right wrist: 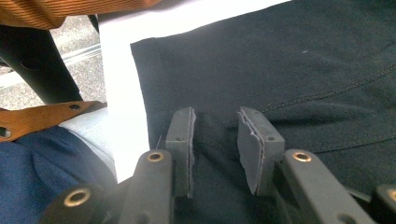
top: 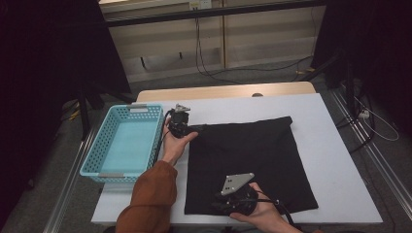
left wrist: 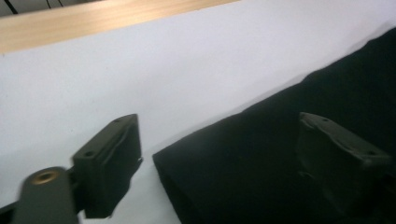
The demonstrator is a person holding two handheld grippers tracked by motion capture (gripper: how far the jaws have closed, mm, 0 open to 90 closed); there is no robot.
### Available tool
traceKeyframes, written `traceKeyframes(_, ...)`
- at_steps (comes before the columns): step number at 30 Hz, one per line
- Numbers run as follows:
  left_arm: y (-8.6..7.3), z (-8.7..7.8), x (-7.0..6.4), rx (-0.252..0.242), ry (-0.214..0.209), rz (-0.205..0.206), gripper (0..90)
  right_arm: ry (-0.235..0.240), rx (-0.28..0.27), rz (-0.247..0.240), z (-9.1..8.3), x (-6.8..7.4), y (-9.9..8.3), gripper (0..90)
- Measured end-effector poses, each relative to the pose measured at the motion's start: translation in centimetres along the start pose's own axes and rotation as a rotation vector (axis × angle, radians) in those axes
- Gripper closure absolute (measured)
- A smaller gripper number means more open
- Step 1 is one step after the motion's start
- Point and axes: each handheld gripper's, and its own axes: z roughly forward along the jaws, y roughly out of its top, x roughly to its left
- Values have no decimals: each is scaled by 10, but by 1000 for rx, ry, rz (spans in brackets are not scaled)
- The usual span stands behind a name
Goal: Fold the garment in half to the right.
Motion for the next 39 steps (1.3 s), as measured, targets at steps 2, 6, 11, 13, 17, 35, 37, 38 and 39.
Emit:
traceKeyframes(2, -2, 1, 4, 20, 16, -5, 223, 1, -1, -6, 0, 0, 0, 662)
traceKeyframes(6, -4, 5, 13, 37, 48, -18, 295, 3, 0, -4, 0, -1, 0, 661)
traceKeyframes(11, -9, 9, 27, 60, 40, -70, 388, 7, 1, -9, 0, -1, 0, 659)
traceKeyframes(13, -11, 12, 26, 79, 29, -64, 392, 8, 1, -11, 0, -1, 0, 659)
traceKeyframes(17, -15, 15, 24, 79, 44, -48, 431, 8, 1, -12, 0, -1, -1, 658)
traceKeyframes(35, -17, 18, 14, 83, -45, -9, 815, 2, 13, -15, 0, 0, 2, 636)
traceKeyframes(37, -18, 19, 13, 69, -40, -24, 845, 8, 14, -5, 0, 0, 2, 618)
traceKeyframes(38, -18, 19, 13, 67, -39, -33, 851, 9, 14, -3, 0, 0, 2, 598)
traceKeyframes(39, -18, 18, 13, 68, -38, -37, 853, 8, 14, 2, -1, 0, 3, 583)
